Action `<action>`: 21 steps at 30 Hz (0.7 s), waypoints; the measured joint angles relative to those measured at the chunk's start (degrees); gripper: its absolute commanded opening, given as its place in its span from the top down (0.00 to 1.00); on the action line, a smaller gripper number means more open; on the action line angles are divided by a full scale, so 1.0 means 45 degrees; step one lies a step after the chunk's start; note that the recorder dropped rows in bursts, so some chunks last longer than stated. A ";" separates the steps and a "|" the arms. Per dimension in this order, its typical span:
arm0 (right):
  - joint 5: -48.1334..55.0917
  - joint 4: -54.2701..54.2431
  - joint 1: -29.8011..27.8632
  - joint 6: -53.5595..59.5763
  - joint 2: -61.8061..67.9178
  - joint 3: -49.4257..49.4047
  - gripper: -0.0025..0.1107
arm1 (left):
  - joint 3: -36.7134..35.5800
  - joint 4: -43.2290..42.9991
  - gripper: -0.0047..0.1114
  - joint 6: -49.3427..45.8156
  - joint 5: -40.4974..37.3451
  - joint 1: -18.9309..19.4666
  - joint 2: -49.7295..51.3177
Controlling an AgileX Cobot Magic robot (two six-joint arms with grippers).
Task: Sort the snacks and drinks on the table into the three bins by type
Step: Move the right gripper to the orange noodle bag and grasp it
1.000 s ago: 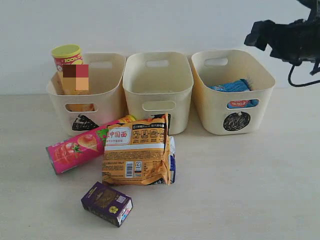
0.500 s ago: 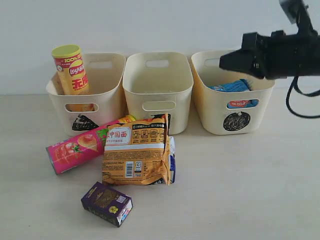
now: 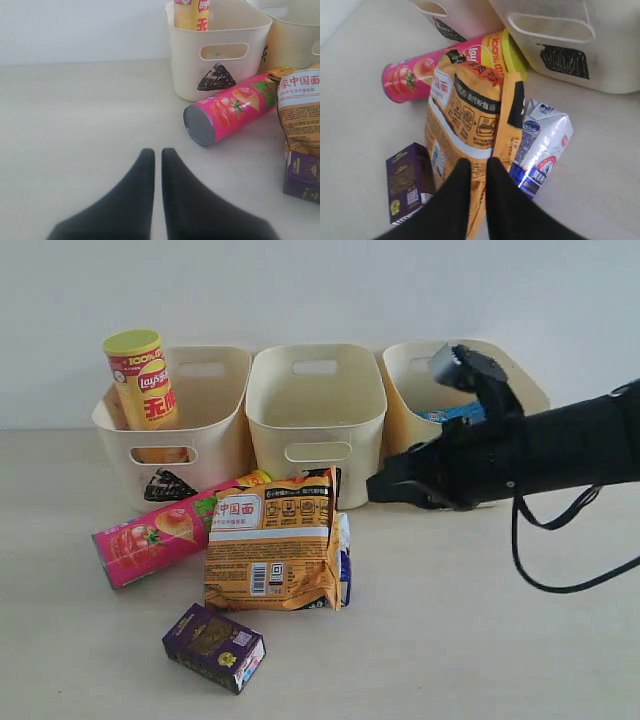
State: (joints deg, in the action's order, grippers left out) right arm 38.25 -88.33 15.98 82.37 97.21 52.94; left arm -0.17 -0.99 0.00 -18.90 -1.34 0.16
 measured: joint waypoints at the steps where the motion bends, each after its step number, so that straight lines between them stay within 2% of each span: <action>1: -0.0432 -0.0056 0.0276 0.0000 0.0064 0.0000 0.66 | 0.0000 0.0000 0.92 0.0000 0.0000 0.0000 0.0000; 4: -0.1041 -0.0455 0.0739 0.0000 0.0366 0.0000 0.38 | 0.0000 0.0000 0.92 0.0000 0.0000 0.0000 0.0000; 5: -0.1072 -0.0621 0.0801 0.0051 0.0473 0.0000 0.32 | 0.0000 0.0000 0.92 0.0000 0.0000 0.0000 0.0000; 21: 0.0263 -0.2233 0.0884 0.1510 0.3095 0.1454 0.31 | 0.0000 0.0000 0.92 0.0000 0.0000 0.0000 0.0000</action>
State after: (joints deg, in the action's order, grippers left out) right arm 39.43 -98.38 19.96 89.17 111.14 59.48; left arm -0.17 -0.99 0.00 -18.90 -1.34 0.16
